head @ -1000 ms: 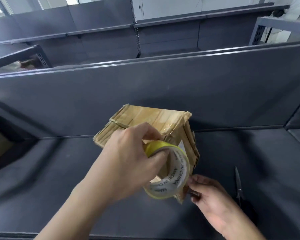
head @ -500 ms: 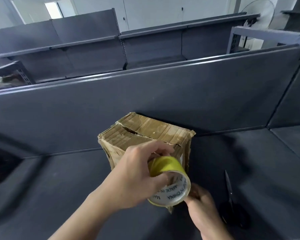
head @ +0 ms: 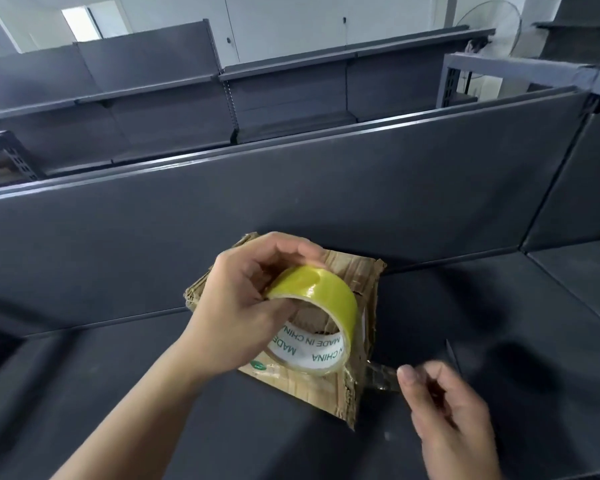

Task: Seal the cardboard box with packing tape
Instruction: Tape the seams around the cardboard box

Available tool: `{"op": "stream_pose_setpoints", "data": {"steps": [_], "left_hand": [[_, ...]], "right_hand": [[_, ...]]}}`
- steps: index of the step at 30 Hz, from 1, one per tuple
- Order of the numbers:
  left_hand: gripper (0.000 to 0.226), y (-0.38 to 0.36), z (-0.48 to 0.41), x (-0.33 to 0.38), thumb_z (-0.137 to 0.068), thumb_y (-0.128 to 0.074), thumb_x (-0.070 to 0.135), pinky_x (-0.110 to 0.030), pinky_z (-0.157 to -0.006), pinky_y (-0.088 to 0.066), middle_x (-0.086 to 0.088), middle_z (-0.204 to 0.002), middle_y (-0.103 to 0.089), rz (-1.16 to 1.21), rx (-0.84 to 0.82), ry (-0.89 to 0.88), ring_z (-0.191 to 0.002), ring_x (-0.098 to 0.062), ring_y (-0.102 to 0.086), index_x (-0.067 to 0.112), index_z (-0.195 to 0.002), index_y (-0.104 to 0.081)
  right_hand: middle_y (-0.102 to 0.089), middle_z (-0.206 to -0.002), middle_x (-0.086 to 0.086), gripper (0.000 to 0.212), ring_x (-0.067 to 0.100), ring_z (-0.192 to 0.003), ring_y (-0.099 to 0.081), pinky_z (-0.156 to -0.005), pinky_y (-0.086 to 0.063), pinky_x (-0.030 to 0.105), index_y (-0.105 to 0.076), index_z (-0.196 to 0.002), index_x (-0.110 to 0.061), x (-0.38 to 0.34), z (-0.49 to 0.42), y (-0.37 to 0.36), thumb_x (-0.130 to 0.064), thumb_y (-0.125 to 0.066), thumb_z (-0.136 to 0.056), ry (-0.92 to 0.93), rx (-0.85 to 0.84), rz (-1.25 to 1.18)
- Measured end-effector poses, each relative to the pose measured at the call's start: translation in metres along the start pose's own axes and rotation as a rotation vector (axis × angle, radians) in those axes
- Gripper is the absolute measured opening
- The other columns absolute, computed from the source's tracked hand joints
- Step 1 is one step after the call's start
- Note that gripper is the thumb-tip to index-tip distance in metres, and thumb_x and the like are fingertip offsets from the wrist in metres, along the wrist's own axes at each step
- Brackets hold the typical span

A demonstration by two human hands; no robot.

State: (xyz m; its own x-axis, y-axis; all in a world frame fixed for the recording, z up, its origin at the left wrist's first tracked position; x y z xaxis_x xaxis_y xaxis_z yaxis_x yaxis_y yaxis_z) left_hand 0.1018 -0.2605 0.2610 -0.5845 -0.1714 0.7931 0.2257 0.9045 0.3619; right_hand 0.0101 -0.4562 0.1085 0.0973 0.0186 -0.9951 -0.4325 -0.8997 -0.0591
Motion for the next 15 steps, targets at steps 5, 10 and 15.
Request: {"op": "stream_pose_setpoints", "data": {"steps": [5,10,15], "left_hand": [[0.036,0.008,-0.017,0.005,-0.074,-0.071,-0.02,-0.029,-0.082,-0.061,-0.008,-0.099,-0.079,0.047,-0.032,-0.087,-0.094,-0.022,-0.077,0.003,-0.102,-0.07],[0.045,0.026,-0.042,0.013,-0.074,-0.067,-0.02,-0.032,-0.089,-0.059,-0.006,-0.105,-0.077,-0.076,-0.02,-0.261,-0.104,-0.023,-0.075,0.012,-0.104,-0.07],[0.064,0.038,-0.065,0.002,-0.062,-0.05,-0.028,-0.035,-0.088,-0.056,-0.014,-0.103,-0.073,-0.164,0.075,-0.381,-0.103,-0.026,-0.071,0.013,-0.107,-0.071]], "right_hand": [[-0.037,-0.048,-0.008,0.04,0.004,-0.042,-0.031,-0.044,-0.028,0.012,-0.058,-0.067,-0.015,-0.032,-0.011,0.002,-0.047,-0.078,-0.082,0.009,-0.103,0.111],[-0.052,-0.048,-0.013,0.031,0.003,-0.038,-0.041,-0.041,-0.031,0.01,-0.07,-0.073,-0.012,-0.049,-0.039,-0.01,-0.042,-0.067,-0.078,-0.072,-0.175,0.004],[-0.053,-0.067,0.012,0.028,0.01,-0.044,-0.021,-0.043,-0.015,0.024,-0.069,-0.068,-0.011,-0.045,-0.062,-0.025,-0.037,-0.075,-0.073,-0.238,-0.162,-0.169]]}}
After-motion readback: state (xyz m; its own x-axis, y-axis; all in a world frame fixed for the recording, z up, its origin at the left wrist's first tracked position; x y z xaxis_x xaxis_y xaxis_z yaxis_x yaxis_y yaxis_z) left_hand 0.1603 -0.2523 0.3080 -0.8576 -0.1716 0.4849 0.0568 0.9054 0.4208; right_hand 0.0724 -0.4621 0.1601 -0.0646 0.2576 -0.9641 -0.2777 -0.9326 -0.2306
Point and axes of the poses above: each hand's wrist, its own z-axis away from the middle knuckle, its own y-axis out of the back of the hand, x = y × z, the point moved 8 cm from there along -z, towards the middle knuckle
